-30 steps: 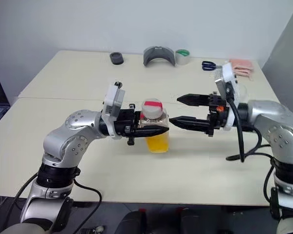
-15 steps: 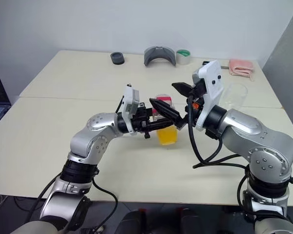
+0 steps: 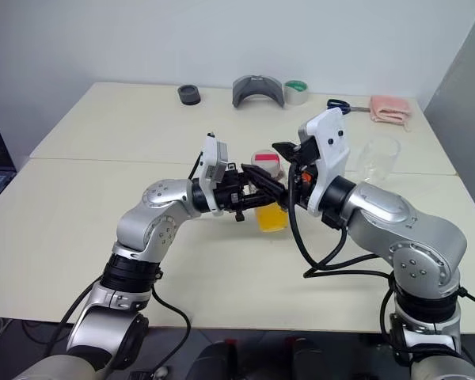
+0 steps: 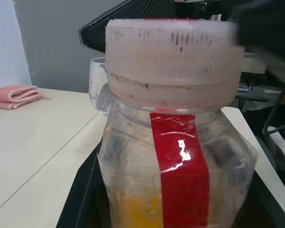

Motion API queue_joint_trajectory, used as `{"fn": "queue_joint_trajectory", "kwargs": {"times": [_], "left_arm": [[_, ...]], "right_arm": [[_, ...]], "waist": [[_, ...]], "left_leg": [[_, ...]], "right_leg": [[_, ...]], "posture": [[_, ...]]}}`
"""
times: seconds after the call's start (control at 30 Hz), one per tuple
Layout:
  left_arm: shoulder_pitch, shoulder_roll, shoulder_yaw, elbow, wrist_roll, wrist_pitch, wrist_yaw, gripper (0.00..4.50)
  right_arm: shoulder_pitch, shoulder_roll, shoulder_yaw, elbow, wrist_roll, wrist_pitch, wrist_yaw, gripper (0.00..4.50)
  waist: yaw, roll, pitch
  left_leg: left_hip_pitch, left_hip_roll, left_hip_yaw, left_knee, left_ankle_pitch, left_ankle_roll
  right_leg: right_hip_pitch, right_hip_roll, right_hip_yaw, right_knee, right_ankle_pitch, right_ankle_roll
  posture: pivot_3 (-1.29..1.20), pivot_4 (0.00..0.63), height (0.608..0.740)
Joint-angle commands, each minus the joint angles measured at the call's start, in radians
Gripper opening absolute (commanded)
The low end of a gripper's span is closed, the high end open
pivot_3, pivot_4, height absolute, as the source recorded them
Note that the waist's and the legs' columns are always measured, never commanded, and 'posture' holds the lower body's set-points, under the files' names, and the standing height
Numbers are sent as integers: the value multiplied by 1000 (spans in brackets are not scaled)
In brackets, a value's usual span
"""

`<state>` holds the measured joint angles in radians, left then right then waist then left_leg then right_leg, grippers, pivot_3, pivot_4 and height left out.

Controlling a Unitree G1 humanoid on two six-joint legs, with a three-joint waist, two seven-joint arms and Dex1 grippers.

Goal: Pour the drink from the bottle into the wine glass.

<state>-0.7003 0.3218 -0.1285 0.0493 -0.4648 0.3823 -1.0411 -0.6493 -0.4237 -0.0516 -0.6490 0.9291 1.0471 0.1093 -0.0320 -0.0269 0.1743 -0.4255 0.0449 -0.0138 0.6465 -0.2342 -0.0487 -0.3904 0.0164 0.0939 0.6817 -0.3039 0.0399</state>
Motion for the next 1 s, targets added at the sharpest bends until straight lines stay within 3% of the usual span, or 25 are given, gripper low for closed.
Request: {"fn": "queue_joint_trajectory", "kwargs": {"times": [0.03,0.07,0.27,0.5,0.6,0.73,0.9,0.97,1.0], "left_arm": [[-14,3,15,-42,-7,-16,-3,1770],[-10,4,15,-46,-8,-15,-2,1770],[21,17,6,-106,-27,14,-8,1770],[100,150,15,-325,-173,169,-130,1770],[81,190,32,-397,-258,238,-151,1770],[48,180,36,-403,-267,241,-137,1770],[66,189,64,-399,-247,231,-113,1770],[83,202,73,-385,-226,211,-108,1770],[88,206,77,-370,-214,200,-102,1770]], "right_arm": [[-19,15,-16,-23,14,-32,6,2132],[-15,19,-13,-25,14,-33,6,1848],[0,19,-6,-17,10,-43,42,1828],[-98,-186,40,190,-6,-172,611,1828],[-272,-165,127,404,-60,-241,837,1828],[-385,-110,176,577,-125,-287,938,1828],[-322,-157,141,532,-116,-268,990,3494],[-258,-197,95,465,-83,-227,954,4283],[-220,-210,58,428,-53,-195,914,4451]], "waist": [[0,0,0],[0,0,0],[-1,0,0],[-3,1,0],[-13,3,2],[-17,3,2],[3,3,2],[5,3,2],[6,3,2]], "left_leg": [[0,0,0,0,0,0],[0,0,0,0,0,0],[0,0,0,0,0,0],[0,0,0,0,0,0],[1,1,0,0,0,0],[2,1,0,0,0,1],[-1,1,-3,1,0,1],[-2,1,-5,1,0,1],[-2,1,-6,1,0,1]], "right_leg": [[0,0,0,0,0,0],[0,0,0,0,0,0],[0,0,0,0,0,0],[0,0,0,-1,0,0],[0,1,-1,0,0,0],[2,1,-5,1,0,0],[1,-2,-5,0,0,0],[1,-4,-5,0,0,0],[1,-5,-5,1,0,0]], "posture": [[0,150,740],[0,150,740],[0,150,740],[0,150,740],[0,150,740],[0,150,740],[0,150,740],[0,150,740],[0,150,740]]}}
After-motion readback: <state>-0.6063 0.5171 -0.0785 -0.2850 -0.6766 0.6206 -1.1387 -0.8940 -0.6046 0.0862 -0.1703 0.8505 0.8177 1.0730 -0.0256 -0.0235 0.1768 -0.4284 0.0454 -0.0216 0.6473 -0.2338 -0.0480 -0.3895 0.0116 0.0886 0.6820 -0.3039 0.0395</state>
